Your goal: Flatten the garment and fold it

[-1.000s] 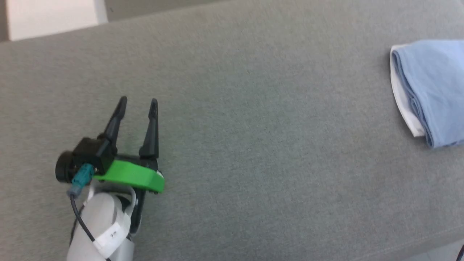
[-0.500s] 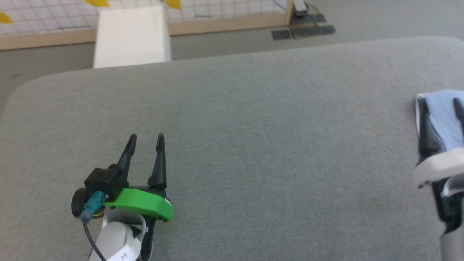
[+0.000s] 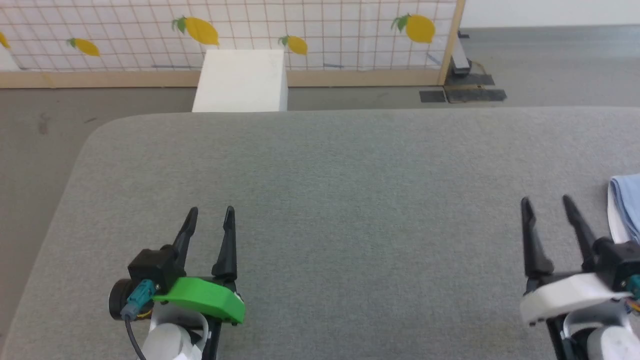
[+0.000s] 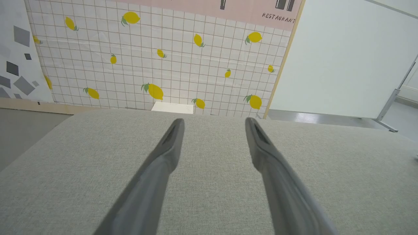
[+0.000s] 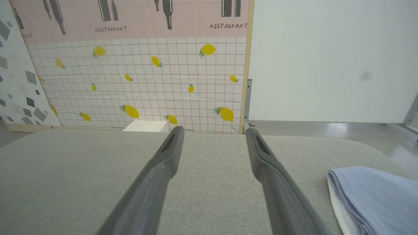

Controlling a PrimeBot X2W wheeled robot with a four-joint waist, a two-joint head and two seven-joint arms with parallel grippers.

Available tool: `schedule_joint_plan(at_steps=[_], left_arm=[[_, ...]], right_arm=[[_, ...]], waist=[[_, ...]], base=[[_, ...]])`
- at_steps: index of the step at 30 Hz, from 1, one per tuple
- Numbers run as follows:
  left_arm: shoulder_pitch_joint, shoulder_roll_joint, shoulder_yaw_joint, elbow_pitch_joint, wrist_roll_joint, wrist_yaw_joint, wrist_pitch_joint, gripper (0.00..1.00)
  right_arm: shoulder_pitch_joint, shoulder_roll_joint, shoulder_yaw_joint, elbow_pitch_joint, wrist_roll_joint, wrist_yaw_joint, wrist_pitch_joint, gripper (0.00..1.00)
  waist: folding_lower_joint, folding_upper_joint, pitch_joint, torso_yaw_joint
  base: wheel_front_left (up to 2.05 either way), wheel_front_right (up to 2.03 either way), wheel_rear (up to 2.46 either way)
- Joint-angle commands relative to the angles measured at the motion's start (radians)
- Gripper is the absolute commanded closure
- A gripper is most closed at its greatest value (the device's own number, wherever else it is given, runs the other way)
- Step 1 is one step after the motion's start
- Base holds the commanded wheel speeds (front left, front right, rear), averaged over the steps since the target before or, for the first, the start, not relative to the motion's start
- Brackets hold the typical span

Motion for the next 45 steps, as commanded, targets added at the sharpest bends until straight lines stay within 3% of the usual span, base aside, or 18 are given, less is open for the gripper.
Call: schedule_joint_plan(at_steps=[1,22,23,45], left_arm=[[0.019,-0.005,-0.002,0.003,-0.010,-0.006,-0.004,0.00],[0.049,-0.006,-0.034,0.006,-0.049,0.012,-0.005,0.00],[0.035,-0.001,-0.035,0.004,-0.047,0.007,0.000,1.00],[0.042,-0.001,-0.028,-0.014,-0.025,0.015,0.021,1.00]], right_arm=[[0.021,0.007,0.005,-0.006,-0.007,-0.002,-0.012,0.00],[0.096,0.029,0.001,-0.005,0.005,-0.002,-0.034,0.00],[0.089,0.026,0.000,-0.006,0.000,0.000,-0.026,1.00],[0.084,0.026,0.009,-0.008,-0.007,0.000,-0.014,1.00]], waist=[[0.0001,0.0000,-0.018,0.019],[0.0001,0.0000,-0.015,0.040],[0.0001,0.0000,-0.015,0.040],[0.0001,0.0000,-0.016,0.036]], base=[[0.00,0.00,0.00],[0.00,0.00,0.00],[0.00,0.00,0.00],[0.00,0.00,0.00]])
